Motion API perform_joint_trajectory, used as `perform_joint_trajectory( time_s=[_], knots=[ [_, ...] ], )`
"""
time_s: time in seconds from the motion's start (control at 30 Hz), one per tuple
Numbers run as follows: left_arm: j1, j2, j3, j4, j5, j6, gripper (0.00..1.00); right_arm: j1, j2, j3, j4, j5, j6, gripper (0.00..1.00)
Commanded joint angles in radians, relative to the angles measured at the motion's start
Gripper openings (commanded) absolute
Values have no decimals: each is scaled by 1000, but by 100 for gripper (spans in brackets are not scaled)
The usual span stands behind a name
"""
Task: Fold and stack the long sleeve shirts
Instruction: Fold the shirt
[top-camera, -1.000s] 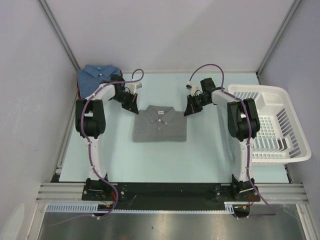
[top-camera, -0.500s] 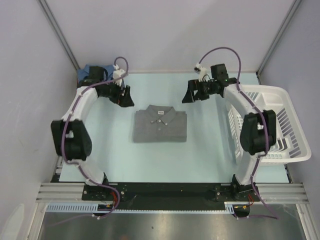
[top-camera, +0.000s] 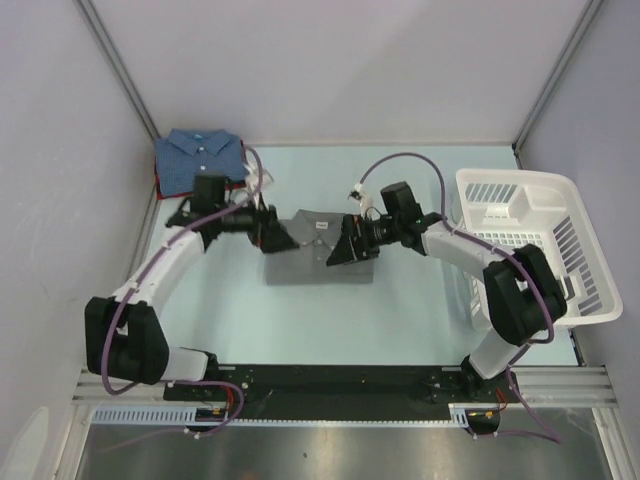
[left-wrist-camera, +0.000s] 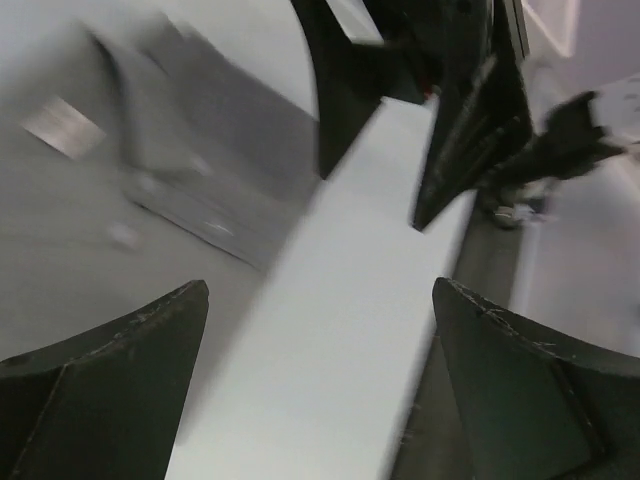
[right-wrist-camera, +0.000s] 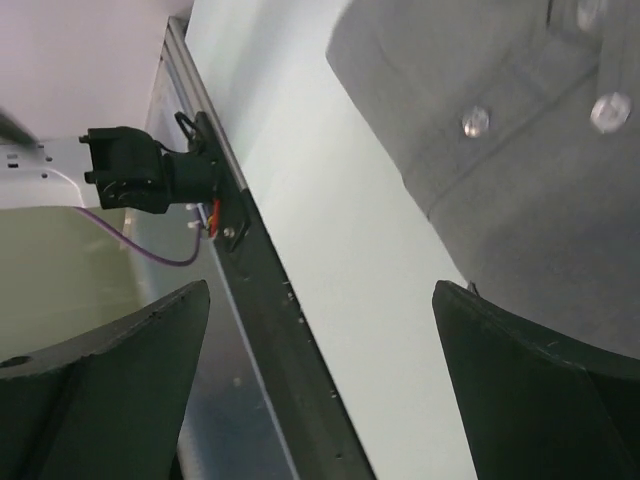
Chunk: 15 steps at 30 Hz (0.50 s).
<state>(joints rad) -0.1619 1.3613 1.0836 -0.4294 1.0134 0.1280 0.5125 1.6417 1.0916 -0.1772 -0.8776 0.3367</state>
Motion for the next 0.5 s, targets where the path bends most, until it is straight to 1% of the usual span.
perform_joint_trajectory(
  time_s=[0.0,0.03,0.1,0.13,0.17,0.23,0.33,0.47],
  knots=[
    [-70,-24,-268,337,110,-440,99,27,20,-55,270,-69,228,100],
    [-79,-2,-292,366,108,-514,99,27,39,-61,284,-70,269,100],
    [-85,12,-356,475,106,-585,100,34,59,-84,350,-80,320,100],
    [-88,18,-373,512,103,-644,100,35,81,-93,382,-83,346,100],
    [-96,34,-382,558,97,-666,99,43,90,-110,413,-86,393,100],
    [-108,71,-395,587,88,-721,100,50,112,-116,461,-90,418,100],
    [-113,131,-415,698,70,-778,100,50,155,-133,513,-104,476,100],
    [-114,251,-401,787,65,-800,99,47,254,-162,636,-121,579,100]
  ],
)
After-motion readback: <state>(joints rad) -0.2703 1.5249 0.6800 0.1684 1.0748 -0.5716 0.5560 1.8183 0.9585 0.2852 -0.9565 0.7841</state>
